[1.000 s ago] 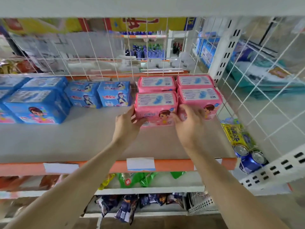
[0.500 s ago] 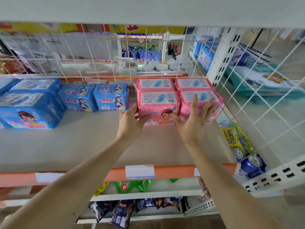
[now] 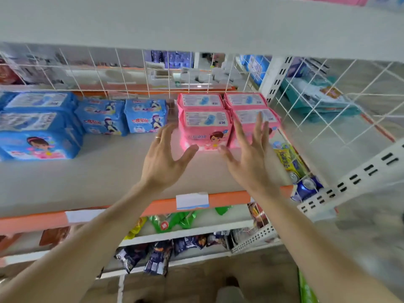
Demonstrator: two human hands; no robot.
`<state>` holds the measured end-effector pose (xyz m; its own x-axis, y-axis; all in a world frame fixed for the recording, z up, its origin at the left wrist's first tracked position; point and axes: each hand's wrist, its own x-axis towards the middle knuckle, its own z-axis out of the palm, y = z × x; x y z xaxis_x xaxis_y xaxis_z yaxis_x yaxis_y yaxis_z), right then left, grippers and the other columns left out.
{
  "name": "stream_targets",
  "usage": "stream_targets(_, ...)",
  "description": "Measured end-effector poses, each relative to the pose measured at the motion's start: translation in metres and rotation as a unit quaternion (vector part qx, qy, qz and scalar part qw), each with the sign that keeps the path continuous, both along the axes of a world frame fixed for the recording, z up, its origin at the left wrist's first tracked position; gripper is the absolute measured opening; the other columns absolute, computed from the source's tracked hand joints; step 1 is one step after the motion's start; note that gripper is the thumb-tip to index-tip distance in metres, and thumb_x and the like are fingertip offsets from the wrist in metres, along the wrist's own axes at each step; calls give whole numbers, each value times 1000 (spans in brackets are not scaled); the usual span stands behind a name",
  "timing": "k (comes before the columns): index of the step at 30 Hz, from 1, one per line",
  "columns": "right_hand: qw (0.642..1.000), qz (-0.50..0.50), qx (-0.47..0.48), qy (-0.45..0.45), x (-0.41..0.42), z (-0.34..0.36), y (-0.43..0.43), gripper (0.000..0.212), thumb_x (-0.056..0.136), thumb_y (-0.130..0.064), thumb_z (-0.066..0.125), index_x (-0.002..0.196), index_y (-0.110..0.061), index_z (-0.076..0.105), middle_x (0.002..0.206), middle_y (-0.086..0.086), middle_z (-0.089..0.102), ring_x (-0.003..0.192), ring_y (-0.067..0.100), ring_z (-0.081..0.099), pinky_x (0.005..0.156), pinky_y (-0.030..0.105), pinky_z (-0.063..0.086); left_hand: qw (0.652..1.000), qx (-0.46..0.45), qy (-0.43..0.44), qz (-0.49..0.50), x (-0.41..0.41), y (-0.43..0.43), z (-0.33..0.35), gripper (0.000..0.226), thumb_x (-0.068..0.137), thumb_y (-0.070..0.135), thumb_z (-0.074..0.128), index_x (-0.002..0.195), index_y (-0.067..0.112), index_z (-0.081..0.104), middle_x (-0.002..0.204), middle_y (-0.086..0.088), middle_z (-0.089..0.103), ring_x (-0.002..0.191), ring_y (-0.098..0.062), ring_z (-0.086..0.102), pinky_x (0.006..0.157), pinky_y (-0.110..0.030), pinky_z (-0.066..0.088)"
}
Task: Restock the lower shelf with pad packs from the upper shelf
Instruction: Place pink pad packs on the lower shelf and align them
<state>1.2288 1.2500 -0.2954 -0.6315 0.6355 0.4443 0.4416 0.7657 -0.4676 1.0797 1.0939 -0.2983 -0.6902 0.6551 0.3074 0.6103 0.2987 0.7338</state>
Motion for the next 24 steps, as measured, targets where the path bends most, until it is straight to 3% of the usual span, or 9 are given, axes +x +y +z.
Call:
stream_targets(4,1000,9,5,-13,-1,7,-36,78,93,-66,43,158,-34,13,167,7,-9,152,32,-13,122,53,-2,990,10,124,-67,-1,-15,3,71,92,61,49,146,15,43,153,-1,43,140,-21,40,108,-37,39)
stream_targets(9,999,-38,-6,-17,16,19,-67,80,96,-61,46,158,-32,7,168,2,4,154,28,0,123,51,8,985,20,70,-158,11,-25,-1,68,97,62,27,151,21,38,160,5,32,148,-19,28,119,-42,27)
stream_targets(13,996,-80,44,-12,47,27,-83,72,97,-56,50,157,-26,25,167,9,6,154,32,1,120,55,14,973,-13,122,-195,29,-30,4,72,97,66,22,152,23,35,162,4,28,149,-22,24,117,-54,29)
stream_targets(17,996,-86,34,-3,75,34,-92,67,97,-55,52,155,-29,31,168,6,-3,153,32,-8,120,53,10,968,-29,158,-195,49,-35,17,70,97,64,27,153,23,33,163,4,26,149,-24,23,118,-53,28)
stream_targets(24,998,-7,61,19,106,55,-93,67,97,-56,48,156,-27,31,167,11,-6,153,32,-11,121,57,10,970,-45,208,-122,91,-51,52,68,97,64,31,152,24,34,162,3,29,148,-25,28,117,-51,31)
